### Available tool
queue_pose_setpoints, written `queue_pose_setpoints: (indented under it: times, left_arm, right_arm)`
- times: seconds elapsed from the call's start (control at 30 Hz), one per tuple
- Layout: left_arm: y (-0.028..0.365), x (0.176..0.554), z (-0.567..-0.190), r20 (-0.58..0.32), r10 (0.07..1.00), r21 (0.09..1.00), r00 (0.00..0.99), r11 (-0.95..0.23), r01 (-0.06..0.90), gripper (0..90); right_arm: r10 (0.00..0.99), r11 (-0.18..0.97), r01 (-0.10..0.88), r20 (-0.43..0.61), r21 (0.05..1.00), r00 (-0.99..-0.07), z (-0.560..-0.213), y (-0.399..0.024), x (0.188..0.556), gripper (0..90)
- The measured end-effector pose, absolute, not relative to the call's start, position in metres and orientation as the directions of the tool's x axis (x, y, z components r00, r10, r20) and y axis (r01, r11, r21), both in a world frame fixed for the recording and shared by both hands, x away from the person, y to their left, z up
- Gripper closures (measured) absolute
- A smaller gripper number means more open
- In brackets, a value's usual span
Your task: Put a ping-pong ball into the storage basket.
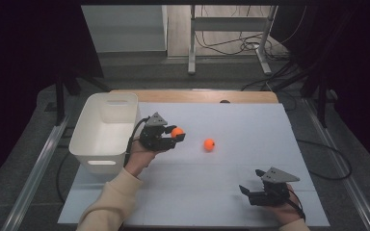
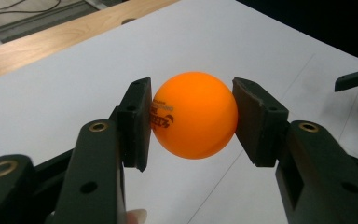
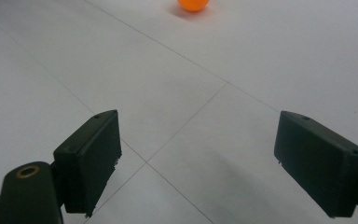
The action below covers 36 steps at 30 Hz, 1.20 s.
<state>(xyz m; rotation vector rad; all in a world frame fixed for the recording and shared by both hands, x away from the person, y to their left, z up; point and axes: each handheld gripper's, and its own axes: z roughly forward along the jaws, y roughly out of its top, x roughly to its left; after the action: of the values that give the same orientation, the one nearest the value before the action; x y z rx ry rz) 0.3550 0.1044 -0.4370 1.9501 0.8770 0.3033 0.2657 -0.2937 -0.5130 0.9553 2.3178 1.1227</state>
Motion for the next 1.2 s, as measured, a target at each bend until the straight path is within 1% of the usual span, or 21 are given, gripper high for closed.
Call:
queue_pose_setpoints:
  times: [0.13, 0.3, 0.6, 0.97, 1.2]
  left_arm:
    - [0.111, 0.355, -0.433, -0.137, 0.697, 0.843, 0.704, -0.292, 0.452, 50.2]
    - [0.115, 0.353, -0.428, -0.152, 0.697, 0.852, 0.701, -0.267, 0.450, 50.2]
    - [0.115, 0.348, -0.422, -0.124, 0.704, 0.859, 0.699, -0.277, 0.431, 50.2]
    - [0.130, 0.346, -0.409, -0.142, 0.715, 0.868, 0.684, -0.243, 0.434, 50.2]
    - [0.135, 0.342, -0.402, -0.140, 0.714, 0.881, 0.686, -0.226, 0.416, 50.2]
  right_arm:
    - [0.721, 0.446, 0.406, -0.052, 0.798, -0.691, -0.513, -0.294, 0.266, 15.4]
    - [0.722, 0.443, 0.406, -0.050, 0.799, -0.690, -0.512, -0.294, 0.265, 15.4]
    - [0.722, 0.444, 0.406, -0.051, 0.799, -0.690, -0.512, -0.294, 0.265, 15.4]
    - [0.724, 0.443, 0.407, -0.051, 0.799, -0.687, -0.512, -0.294, 0.265, 15.4]
    - [0.725, 0.440, 0.407, -0.049, 0.801, -0.686, -0.512, -0.294, 0.265, 15.4]
